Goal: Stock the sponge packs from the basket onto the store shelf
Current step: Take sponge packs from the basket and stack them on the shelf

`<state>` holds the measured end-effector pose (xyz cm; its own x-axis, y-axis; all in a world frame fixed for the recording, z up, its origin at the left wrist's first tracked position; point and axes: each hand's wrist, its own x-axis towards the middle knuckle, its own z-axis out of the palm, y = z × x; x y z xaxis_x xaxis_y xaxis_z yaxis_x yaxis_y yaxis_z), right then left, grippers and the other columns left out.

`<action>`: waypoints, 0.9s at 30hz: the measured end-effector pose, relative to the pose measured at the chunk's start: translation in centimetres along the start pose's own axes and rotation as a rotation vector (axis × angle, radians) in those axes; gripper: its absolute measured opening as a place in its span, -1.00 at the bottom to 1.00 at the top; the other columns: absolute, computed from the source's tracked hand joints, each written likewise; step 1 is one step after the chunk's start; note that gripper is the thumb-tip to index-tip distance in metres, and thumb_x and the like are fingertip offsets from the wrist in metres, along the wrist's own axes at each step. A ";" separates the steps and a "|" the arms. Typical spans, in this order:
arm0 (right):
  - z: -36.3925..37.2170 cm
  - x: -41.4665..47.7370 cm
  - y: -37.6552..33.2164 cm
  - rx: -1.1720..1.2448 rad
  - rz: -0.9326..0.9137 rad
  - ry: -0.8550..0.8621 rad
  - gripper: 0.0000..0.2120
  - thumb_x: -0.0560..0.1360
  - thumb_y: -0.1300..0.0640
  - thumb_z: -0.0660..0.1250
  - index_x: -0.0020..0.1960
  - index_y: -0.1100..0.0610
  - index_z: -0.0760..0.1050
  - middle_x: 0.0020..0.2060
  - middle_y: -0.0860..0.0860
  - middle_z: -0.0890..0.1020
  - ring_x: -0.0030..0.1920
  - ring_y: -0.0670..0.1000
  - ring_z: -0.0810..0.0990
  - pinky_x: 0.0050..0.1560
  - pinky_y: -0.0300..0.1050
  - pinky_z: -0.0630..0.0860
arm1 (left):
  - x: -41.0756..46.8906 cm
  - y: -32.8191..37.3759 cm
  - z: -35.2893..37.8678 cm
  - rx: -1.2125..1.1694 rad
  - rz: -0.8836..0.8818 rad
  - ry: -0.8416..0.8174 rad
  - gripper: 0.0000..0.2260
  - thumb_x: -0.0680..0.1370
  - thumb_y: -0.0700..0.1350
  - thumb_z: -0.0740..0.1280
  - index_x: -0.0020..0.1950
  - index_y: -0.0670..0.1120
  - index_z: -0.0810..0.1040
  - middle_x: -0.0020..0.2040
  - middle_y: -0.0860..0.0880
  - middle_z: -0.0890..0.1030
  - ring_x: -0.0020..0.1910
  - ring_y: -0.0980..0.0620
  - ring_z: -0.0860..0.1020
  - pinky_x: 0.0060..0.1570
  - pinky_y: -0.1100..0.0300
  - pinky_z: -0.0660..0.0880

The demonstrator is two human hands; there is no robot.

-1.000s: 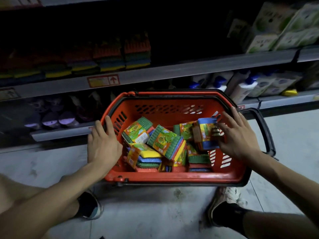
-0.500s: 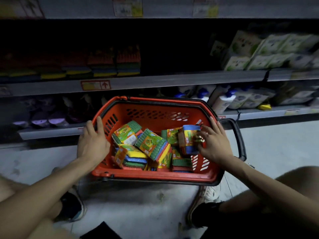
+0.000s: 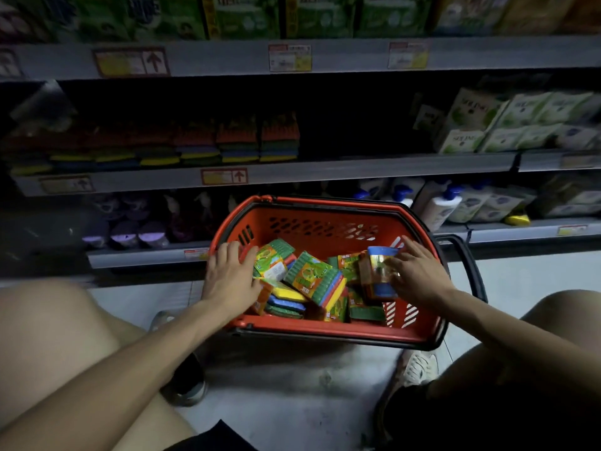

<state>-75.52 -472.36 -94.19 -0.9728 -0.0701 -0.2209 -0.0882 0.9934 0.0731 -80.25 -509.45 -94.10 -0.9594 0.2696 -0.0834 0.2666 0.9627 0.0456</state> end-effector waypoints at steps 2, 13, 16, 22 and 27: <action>-0.8 0.2 -1.1 0.036 -0.055 -0.025 -0.55 0.57 0.00 0.31 0.43 0.08 0.50 0.34 0.11 0.61 0.61 0.18 0.21 0.52 0.03 0.28 | 0.6 1.1 0.5 -0.074 0.018 -0.070 -0.35 0.56 0.09 0.33 0.62 0.02 0.20 0.50 -0.15 0.27 0.50 -0.17 0.20 0.45 -0.06 0.21; -0.7 5.2 -9.7 0.891 0.280 -0.361 -0.21 0.43 -0.47 0.32 0.39 0.12 0.47 0.24 0.06 0.61 0.19 0.10 0.59 0.15 -0.10 0.46 | 5.7 2.1 3.0 -0.155 0.019 -0.294 -0.48 0.59 0.08 0.32 0.53 0.02 0.37 0.41 -0.11 0.42 0.41 -0.17 0.40 0.34 -0.03 0.40; 0.1 6.6 -10.3 1.011 0.367 -0.379 -0.25 0.44 -0.29 0.48 0.46 0.11 0.42 0.30 0.05 0.59 0.25 0.09 0.59 0.25 -0.10 0.50 | 7.5 1.7 3.7 -0.106 0.028 -0.290 -0.37 0.57 -0.02 0.36 0.60 -0.01 0.22 0.40 -0.13 0.41 0.38 -0.20 0.44 0.32 -0.07 0.44; 0.9 8.3 -9.4 1.158 0.505 -0.491 -0.19 0.38 0.04 0.62 0.52 0.18 0.35 0.20 0.09 0.59 0.10 0.05 0.62 0.12 -0.12 0.57 | 11.2 2.0 4.4 0.052 -0.019 -0.388 -0.26 0.53 0.09 0.44 0.60 -0.04 0.17 0.42 -0.21 0.38 0.41 -0.24 0.38 0.33 -0.08 0.38; 0.6 8.4 -7.1 0.842 0.319 -0.543 0.19 0.13 -0.17 0.63 0.60 0.03 0.11 0.37 0.18 0.44 0.21 0.16 0.57 0.00 -0.06 0.61 | 13.3 1.5 5.5 -0.038 -0.092 -0.492 -0.07 0.46 0.12 0.51 0.65 -0.05 0.05 0.50 -0.20 0.36 0.47 -0.22 0.37 0.38 -0.07 0.39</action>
<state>-82.93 -479.99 -97.20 -0.6796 0.0487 -0.7320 0.5353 0.7152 -0.4494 -92.15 -504.33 -100.58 -0.8189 0.1706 -0.5480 0.1706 0.9840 0.0514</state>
